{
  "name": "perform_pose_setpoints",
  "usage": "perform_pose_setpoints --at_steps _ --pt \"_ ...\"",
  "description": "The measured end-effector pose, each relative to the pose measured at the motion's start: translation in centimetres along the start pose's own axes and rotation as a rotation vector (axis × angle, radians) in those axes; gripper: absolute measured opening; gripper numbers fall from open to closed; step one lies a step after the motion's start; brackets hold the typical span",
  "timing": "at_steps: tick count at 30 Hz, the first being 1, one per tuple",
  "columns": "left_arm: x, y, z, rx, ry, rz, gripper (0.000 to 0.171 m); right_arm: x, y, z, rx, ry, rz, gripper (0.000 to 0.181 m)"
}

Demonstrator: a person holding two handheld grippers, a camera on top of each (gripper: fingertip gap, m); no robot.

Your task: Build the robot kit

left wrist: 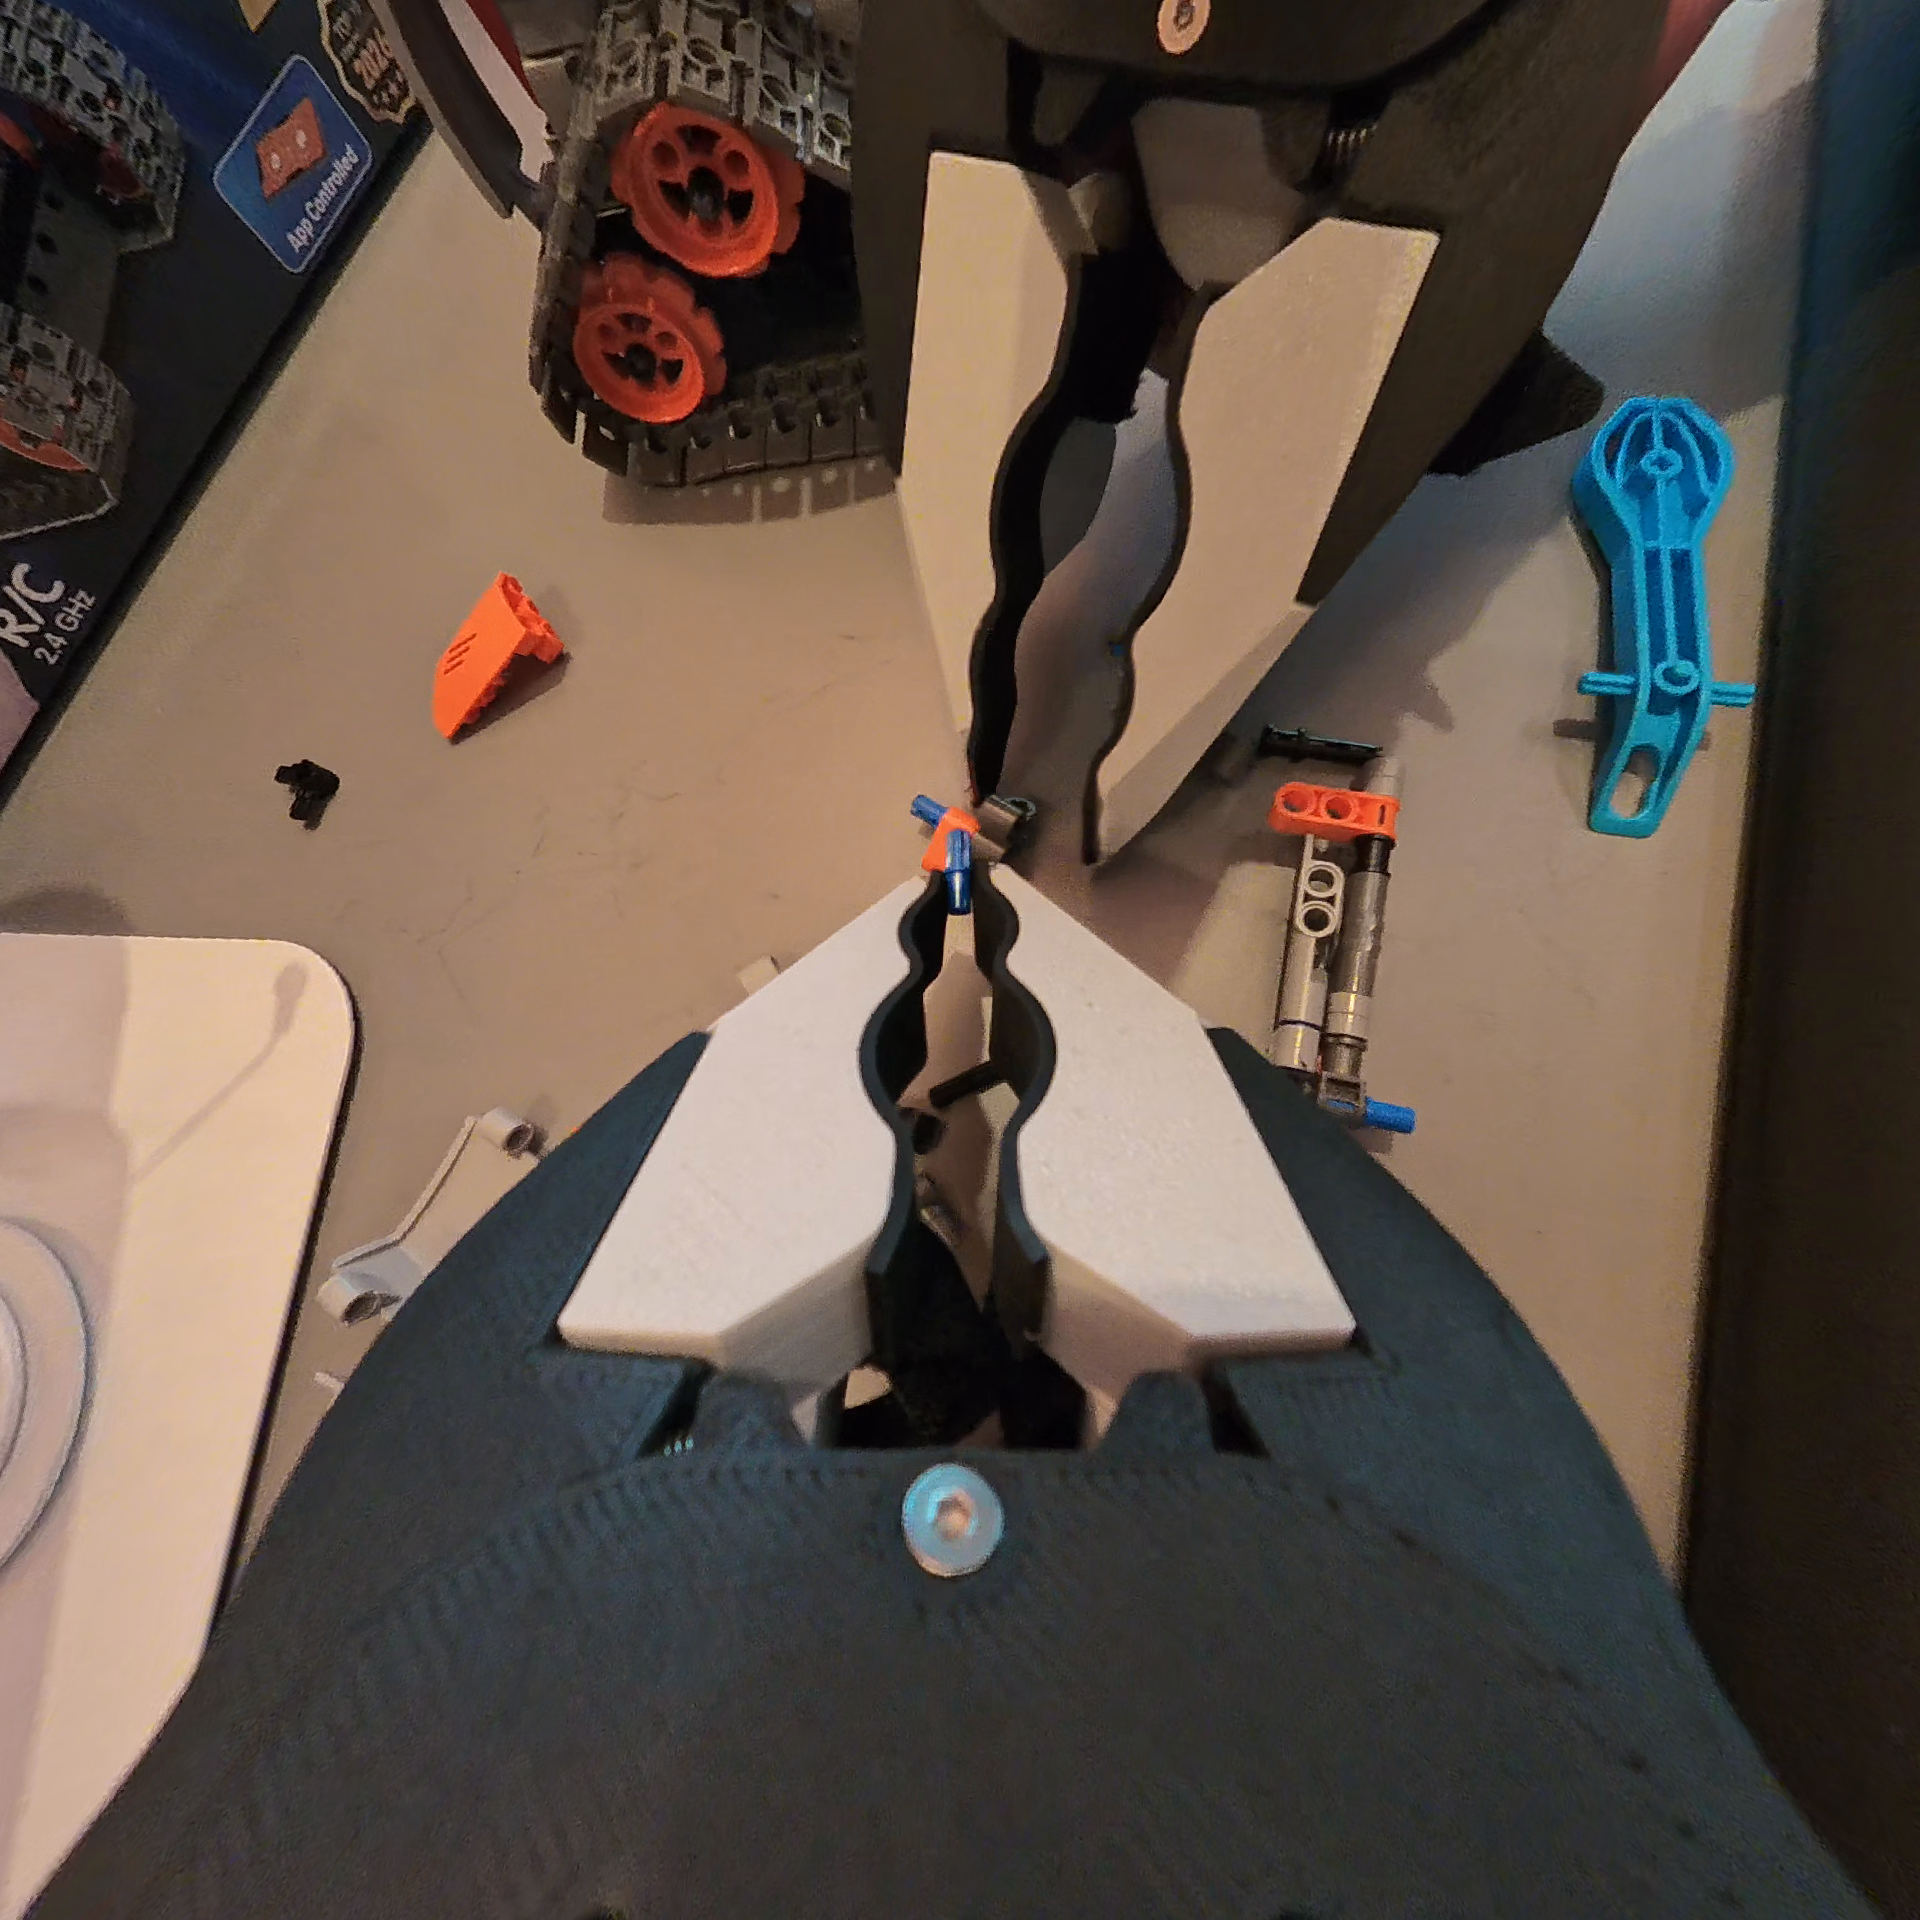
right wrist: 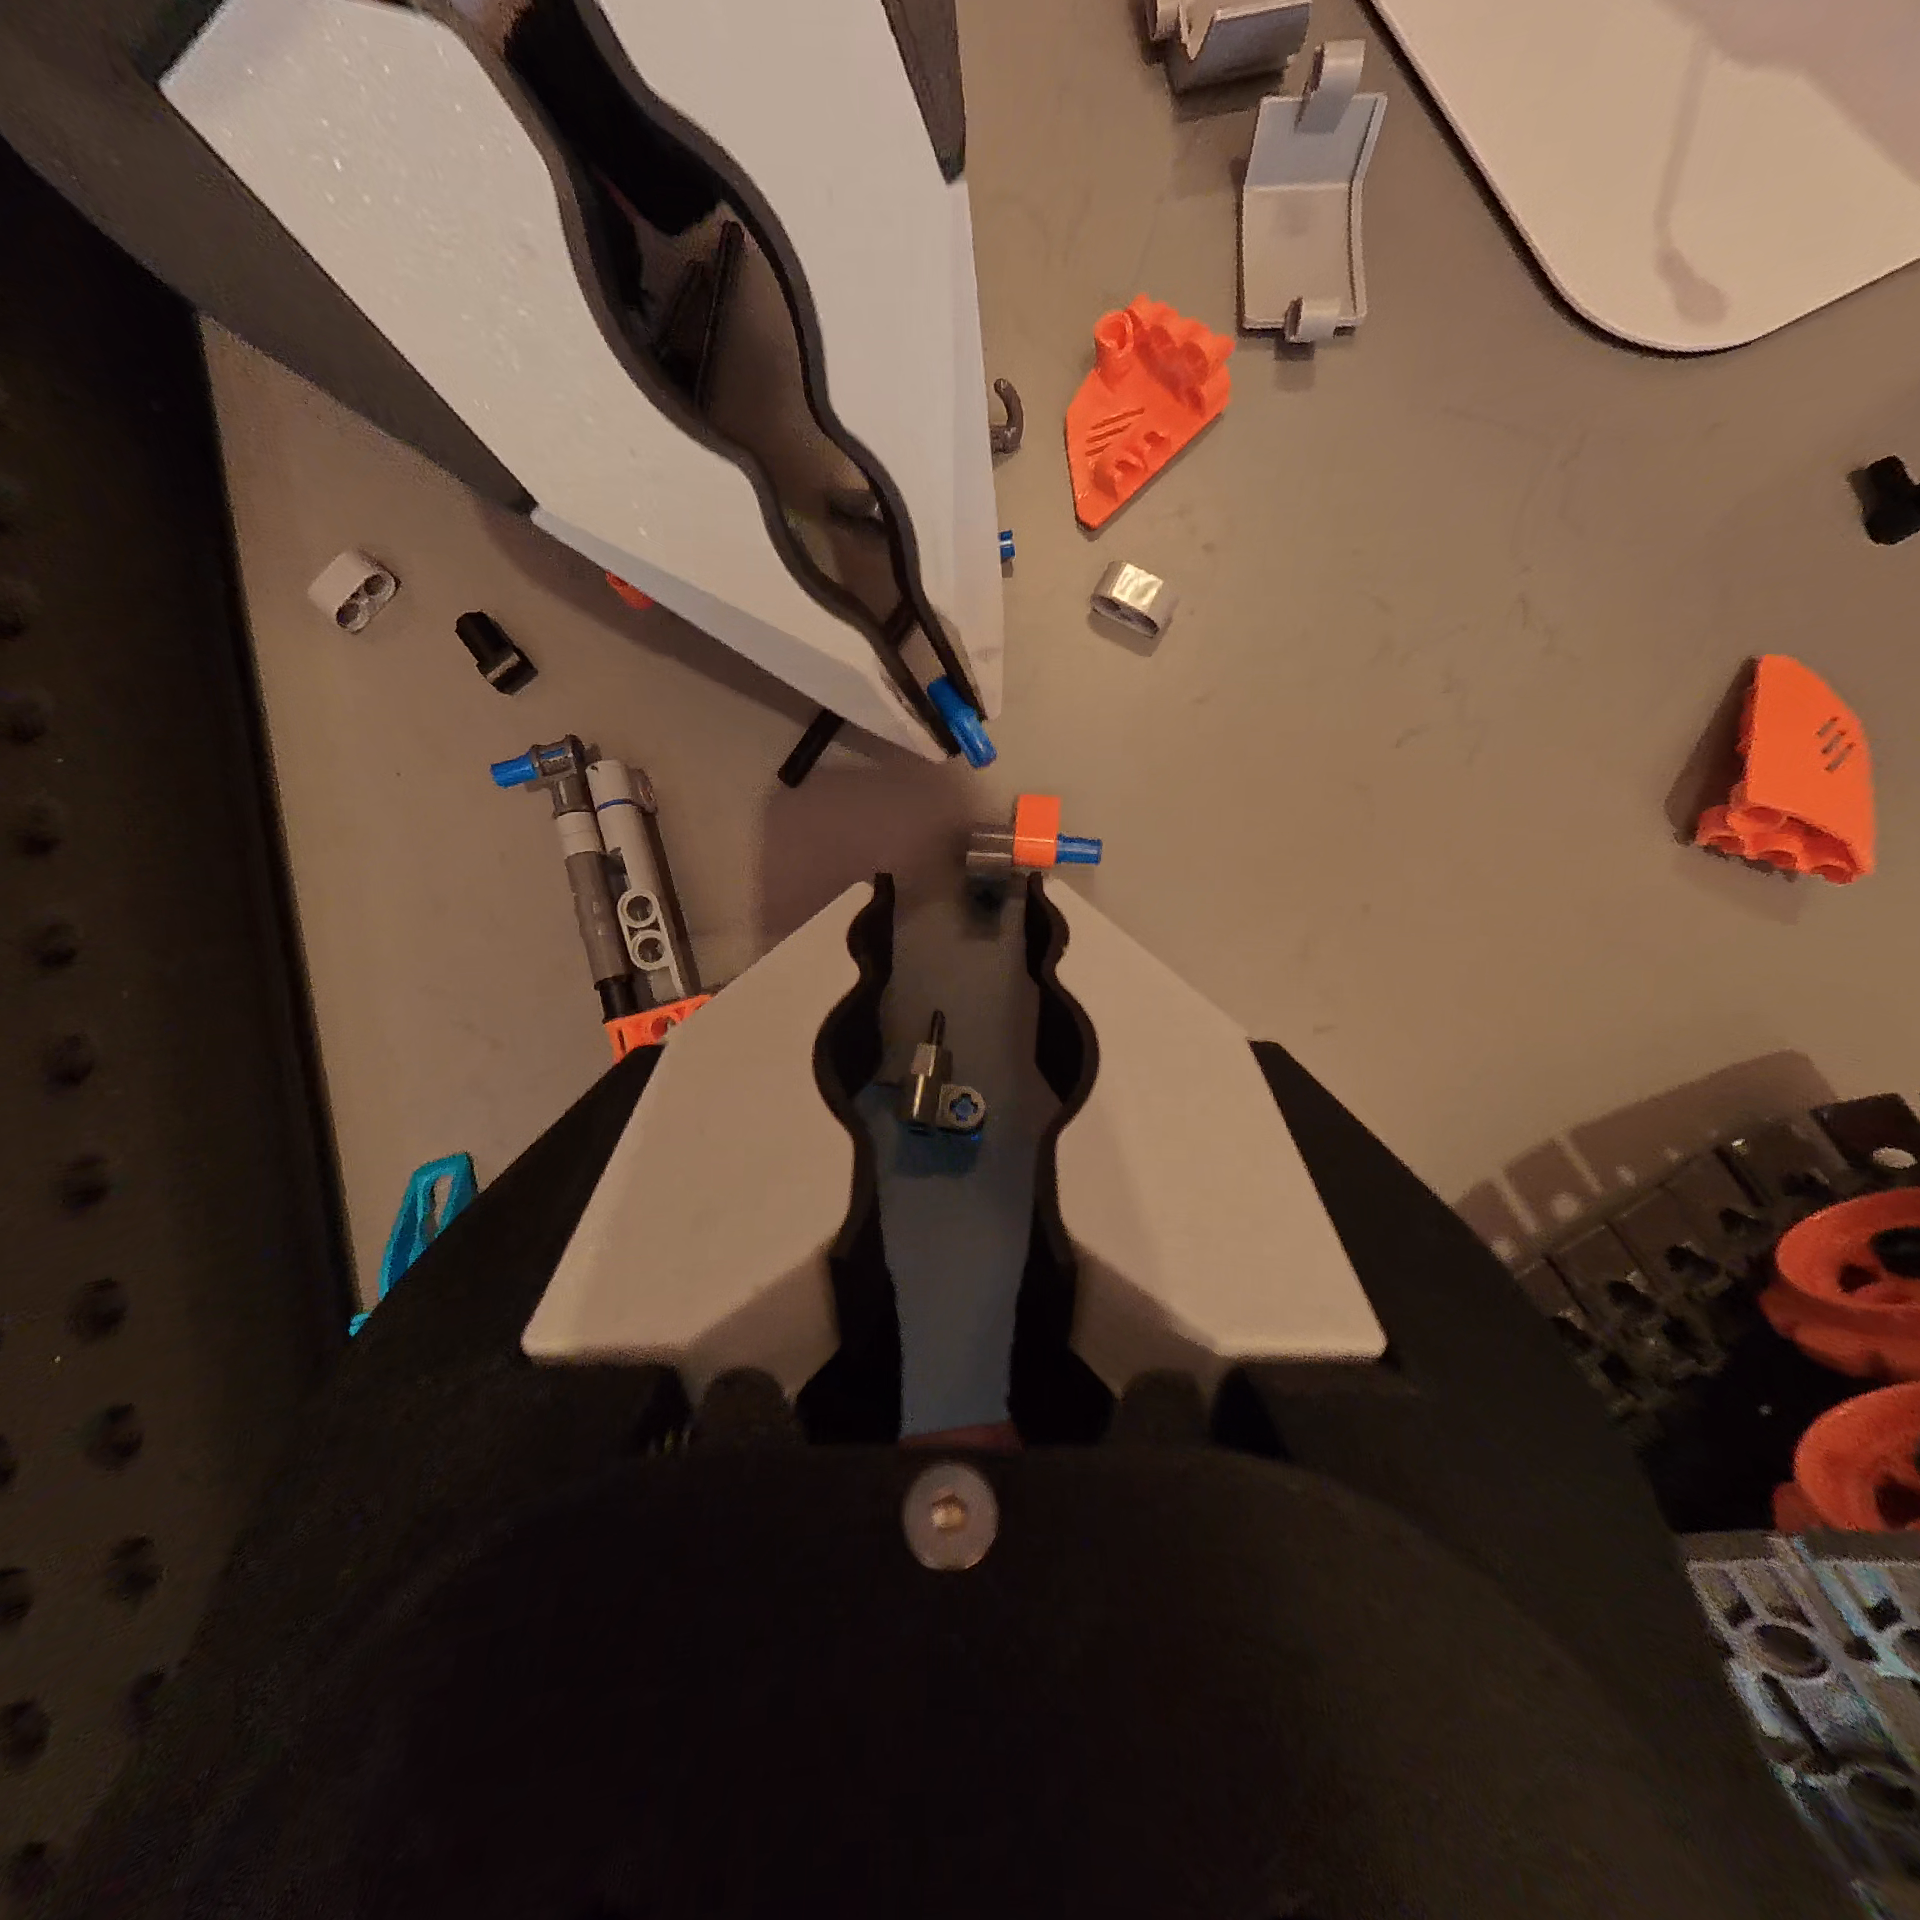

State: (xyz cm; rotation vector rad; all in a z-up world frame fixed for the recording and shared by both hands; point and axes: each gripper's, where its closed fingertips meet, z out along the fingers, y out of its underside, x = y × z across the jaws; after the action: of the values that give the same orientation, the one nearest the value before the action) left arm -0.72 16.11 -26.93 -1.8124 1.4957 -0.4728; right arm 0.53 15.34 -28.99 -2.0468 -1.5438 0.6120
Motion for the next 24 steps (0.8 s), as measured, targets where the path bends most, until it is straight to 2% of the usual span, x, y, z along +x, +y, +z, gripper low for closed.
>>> perform_pose_setpoints --at_steps 7,13,16,20,24 --pt "-0.3 0.1 -0.2 -0.005 -0.003 -0.007 0.002 0.9 -0.8 -1.5 0.020 0.014 -0.035 0.025" --pt "-0.2 0.3 -0.2 -0.014 0.004 -0.008 0.002 0.5 -0.2 -0.2 -0.087 0.000 -0.080 0.018" --pt "-0.1 0.3 -0.1 -0.018 0.007 -0.006 0.002 0.6 -0.6 0.1 -0.053 0.008 -0.078 0.005" --pt "-0.2 0.4 -0.1 -0.017 0.010 -0.008 0.002 0.7 -0.7 -0.1 -0.004 -0.005 -0.046 0.005" --pt "-0.4 0.3 -0.3 0.001 0.000 -0.014 0.002 0.7 -2.1 -1.4 0.132 -0.044 0.010 0.005"
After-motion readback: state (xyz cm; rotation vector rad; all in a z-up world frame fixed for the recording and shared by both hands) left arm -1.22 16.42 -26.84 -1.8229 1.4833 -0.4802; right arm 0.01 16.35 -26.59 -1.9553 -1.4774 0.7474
